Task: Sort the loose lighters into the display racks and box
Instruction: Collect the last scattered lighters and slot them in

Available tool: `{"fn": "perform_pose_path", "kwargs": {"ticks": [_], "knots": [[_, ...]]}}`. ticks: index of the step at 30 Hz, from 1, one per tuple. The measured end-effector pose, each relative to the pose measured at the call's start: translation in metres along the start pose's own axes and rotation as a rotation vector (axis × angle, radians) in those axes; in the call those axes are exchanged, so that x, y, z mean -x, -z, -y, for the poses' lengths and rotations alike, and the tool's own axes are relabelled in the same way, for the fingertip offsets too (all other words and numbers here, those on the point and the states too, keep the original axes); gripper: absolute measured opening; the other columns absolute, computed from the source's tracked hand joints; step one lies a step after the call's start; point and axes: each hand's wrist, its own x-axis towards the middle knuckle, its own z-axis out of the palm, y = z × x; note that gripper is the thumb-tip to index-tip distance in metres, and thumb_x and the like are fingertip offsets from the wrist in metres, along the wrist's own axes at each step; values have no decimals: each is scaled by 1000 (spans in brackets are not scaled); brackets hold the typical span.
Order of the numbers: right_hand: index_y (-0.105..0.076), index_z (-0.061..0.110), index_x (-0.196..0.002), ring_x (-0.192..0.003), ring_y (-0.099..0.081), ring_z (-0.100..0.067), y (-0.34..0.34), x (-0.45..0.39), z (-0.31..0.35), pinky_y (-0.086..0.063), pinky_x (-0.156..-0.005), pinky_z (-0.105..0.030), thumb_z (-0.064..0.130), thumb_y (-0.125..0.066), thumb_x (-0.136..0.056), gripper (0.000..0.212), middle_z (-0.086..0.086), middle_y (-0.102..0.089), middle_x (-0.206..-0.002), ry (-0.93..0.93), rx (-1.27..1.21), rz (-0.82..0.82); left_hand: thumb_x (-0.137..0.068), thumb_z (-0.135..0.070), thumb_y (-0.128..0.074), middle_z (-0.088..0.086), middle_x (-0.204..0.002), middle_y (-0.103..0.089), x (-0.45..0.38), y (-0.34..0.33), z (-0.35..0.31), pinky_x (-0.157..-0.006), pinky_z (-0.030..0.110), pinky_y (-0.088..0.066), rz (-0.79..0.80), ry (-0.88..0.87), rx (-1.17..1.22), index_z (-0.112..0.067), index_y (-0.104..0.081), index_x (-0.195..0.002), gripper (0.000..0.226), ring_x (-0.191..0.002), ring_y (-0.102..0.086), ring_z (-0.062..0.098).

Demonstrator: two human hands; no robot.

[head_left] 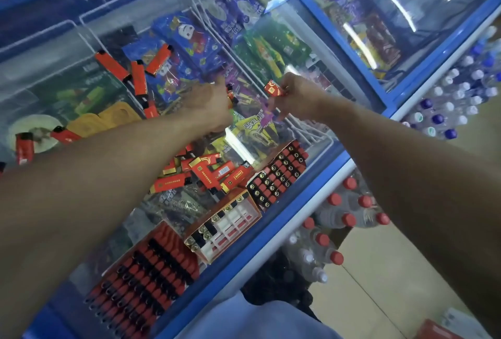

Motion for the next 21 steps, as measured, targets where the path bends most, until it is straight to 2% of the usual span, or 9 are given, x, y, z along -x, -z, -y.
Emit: {"fn": "perform_pose_path", "kwargs": {"ticks": [2, 5, 7, 9, 10, 12, 15, 18, 21], "knots": [[-68, 9, -95, -44, -57, 3, 10, 22, -8, -36, -40, -9, 30, -78, -90, 24, -2, -74, -75, -9, -164, -114, -87, -17, -67, 13, -99, -61, -3, 1, 2, -60, 37, -52, 4, 99, 117, -10, -29, -151, 76, -79, -61, 28], [-78, 21, -100, -40, -52, 2, 21, 55, -26, -35, -38, -13, 30, -79, -89, 15, 9, -67, -64, -57, -383, -232, -82, -13, -68, 14, -118, -64, -7, 9, 10, -69, 42, -56, 42, 230, 607, -19, -34, -149, 75, -95, -68, 33], [-74, 32, -110, -38, -47, 3, 21, 76, -43, -33, -35, -16, 20, -71, -96, 19, 6, -63, -67, -102, -435, -195, -74, -7, -71, 18, -116, -65, 0, 21, 11, -74, 49, -62, 58, 282, 984, -18, -45, -137, 69, -92, -71, 37], [-69, 40, -107, -38, -45, 2, 14, 95, -64, -30, -35, -16, 11, -65, -98, 30, 0, -60, -69, -140, -476, -138, -74, -6, -74, 19, -106, -64, 18, 34, 5, -78, 54, -61, 101, 273, 1257, -9, -52, -118, 49, -88, -70, 37], [-68, 36, -107, -42, -49, 0, 7, 103, -75, -30, -37, -18, 10, -66, -96, 28, -2, -61, -73, -158, -527, -145, -76, -5, -74, 18, -97, -63, 31, 40, 0, -77, 49, -60, 131, 256, 1368, -8, -53, -109, 39, -82, -68, 32], [-65, 19, -112, -49, -55, -8, -6, 117, -93, -31, -38, -21, 10, -71, -91, 23, -5, -66, -81, -156, -627, -215, -80, -4, -73, 10, -83, -61, 65, 50, -14, -65, 37, -56, 178, 216, 1557, -8, -54, -106, 32, -71, -63, 21], [-71, 16, -100, -53, -54, -14, -19, 139, -107, -35, -43, -17, 6, -71, -91, 14, 1, -66, -72, -30, -688, -321, -74, -4, -70, 7, -83, -65, 124, 51, -41, -55, 26, -53, 225, 177, 1835, -3, -58, -112, 40, -69, -61, 15], [-73, 25, -87, -60, -52, -14, -21, 160, -107, -40, -49, -20, 4, -69, -91, 22, 7, -67, -62, 130, -760, -368, -77, -1, -61, 6, -93, -65, 179, 31, -70, -56, 22, -51, 246, 168, 2093, -4, -64, -109, 32, -76, -62, 13], [-77, 27, -94, -65, -55, -25, -21, 174, -109, -48, -59, -37, 14, -79, -88, 15, -18, -70, -81, 266, -769, -316, -79, 1, -57, 9, -93, -63, 227, 1, -98, -57, 23, -52, 189, 232, 2244, -1, -64, -109, 31, -77, -61, 16]]}}
